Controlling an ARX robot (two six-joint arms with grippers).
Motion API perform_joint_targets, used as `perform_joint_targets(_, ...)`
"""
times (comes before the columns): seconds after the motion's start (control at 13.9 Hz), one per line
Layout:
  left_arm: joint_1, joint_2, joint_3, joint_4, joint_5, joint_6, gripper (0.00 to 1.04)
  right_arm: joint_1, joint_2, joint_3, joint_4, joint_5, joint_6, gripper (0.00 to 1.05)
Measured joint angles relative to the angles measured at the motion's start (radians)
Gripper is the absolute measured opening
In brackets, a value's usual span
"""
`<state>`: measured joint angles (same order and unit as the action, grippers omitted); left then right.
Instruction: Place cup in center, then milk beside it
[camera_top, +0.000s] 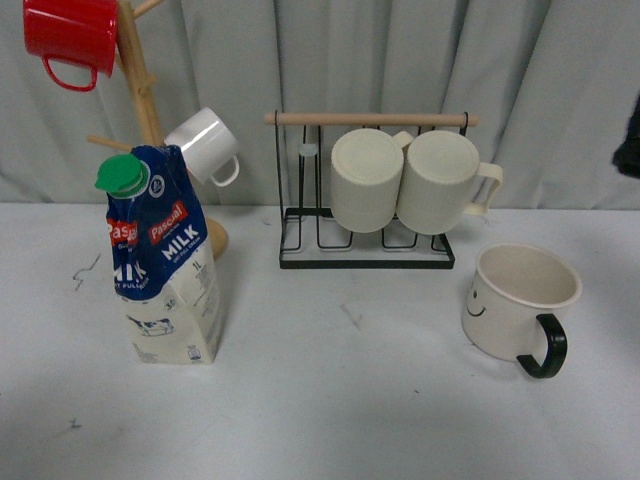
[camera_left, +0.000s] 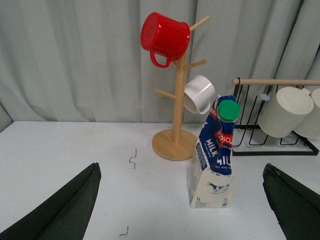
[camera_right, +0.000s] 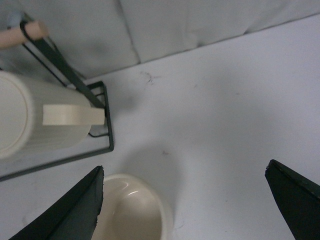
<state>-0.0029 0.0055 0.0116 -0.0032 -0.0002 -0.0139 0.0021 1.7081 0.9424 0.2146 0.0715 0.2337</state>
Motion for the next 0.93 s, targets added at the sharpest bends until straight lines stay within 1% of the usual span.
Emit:
perform_joint_targets(0.22, 0.000, 0.000, 0.000, 0.000, 0.000, 0.000, 0.98, 0.060, 0.139, 0.113, -0.190, -0.031, 0.021, 0.98)
perform_joint_targets(0.36, 0.000, 0.000, 0.000, 0.000, 0.000, 0.000, 0.98, 0.077, 0.194, 0.142, -0.253, -0.020, 0.024, 0.98)
perform_joint_targets(0.72, 0.000, 0.000, 0.000, 0.000, 0.000, 0.000, 0.98, 0.078, 0.282, 0.220, -0.307, -0.008, 0.045, 0.98)
perform_joint_targets(0.93, 0.000, 0.000, 0.000, 0.000, 0.000, 0.000, 0.98, 0.079, 0.311, 0.225, -0.292, -0.008, 0.051, 0.98)
